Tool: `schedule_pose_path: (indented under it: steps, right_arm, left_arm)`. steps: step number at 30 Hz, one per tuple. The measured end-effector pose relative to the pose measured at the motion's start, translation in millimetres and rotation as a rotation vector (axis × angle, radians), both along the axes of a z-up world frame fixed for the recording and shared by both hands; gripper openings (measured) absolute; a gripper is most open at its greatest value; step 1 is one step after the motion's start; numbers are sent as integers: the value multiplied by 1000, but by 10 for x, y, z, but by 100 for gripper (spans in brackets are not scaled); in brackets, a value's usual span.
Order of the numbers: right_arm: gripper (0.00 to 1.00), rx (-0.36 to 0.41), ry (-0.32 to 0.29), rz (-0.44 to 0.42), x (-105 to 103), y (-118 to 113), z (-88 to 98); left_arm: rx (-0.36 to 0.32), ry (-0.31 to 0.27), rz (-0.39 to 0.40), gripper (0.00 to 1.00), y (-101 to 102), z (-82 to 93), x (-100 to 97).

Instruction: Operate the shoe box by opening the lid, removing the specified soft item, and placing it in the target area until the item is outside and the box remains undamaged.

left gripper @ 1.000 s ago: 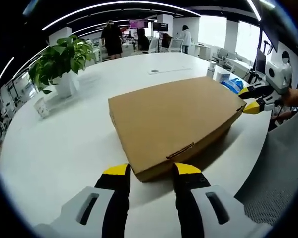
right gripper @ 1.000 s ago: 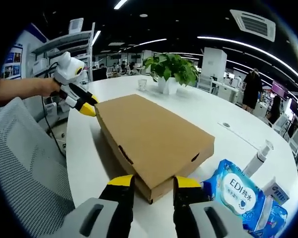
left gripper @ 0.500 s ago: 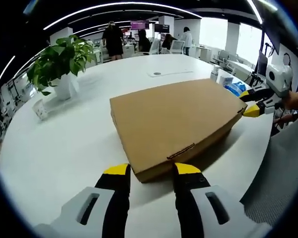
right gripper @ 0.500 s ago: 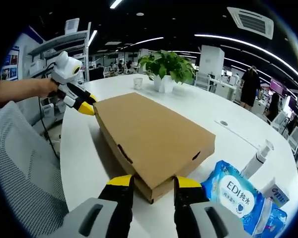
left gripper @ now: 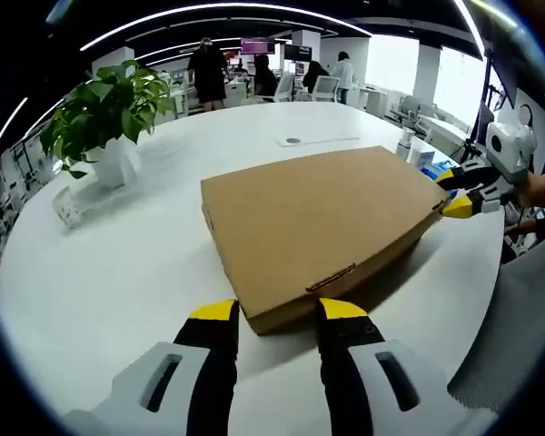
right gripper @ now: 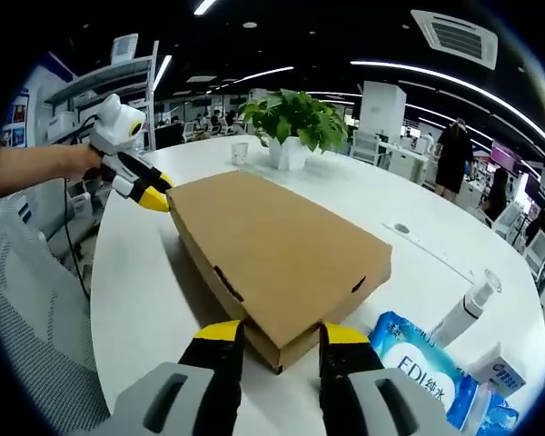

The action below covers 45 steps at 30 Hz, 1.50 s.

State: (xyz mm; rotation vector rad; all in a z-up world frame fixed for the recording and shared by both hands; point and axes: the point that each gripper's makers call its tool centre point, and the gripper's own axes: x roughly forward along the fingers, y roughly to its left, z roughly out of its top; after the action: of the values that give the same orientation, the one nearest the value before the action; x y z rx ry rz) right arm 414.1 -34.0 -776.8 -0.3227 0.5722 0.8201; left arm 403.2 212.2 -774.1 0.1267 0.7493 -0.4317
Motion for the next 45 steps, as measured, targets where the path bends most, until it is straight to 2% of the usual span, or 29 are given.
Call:
schedule_pose_path:
  steps: [14, 24, 28, 35, 42, 45]
  right_arm:
    - [31, -18, -5, -19, 310, 23, -1]
    - [31, -12, 4, -29, 307, 16, 7]
    - [34, -7, -1, -35, 259, -30, 52]
    - [38, 26, -16, -66, 128, -234, 184]
    - [45, 42, -26, -88, -100, -515, 258]
    - [46, 43, -36, -107, -197, -669, 300]
  left_arm:
    - [-8, 8, -10, 32, 22, 6, 278]
    - [-19, 3, -10, 33, 33, 11, 291]
    - [-18, -20, -7, 33, 31, 71, 273]
    - [-49, -40, 19, 39, 43, 190, 151]
    - [-53, -56, 14, 42, 10, 265, -114]
    - [-73, -80, 20, 43, -8, 357, -236]
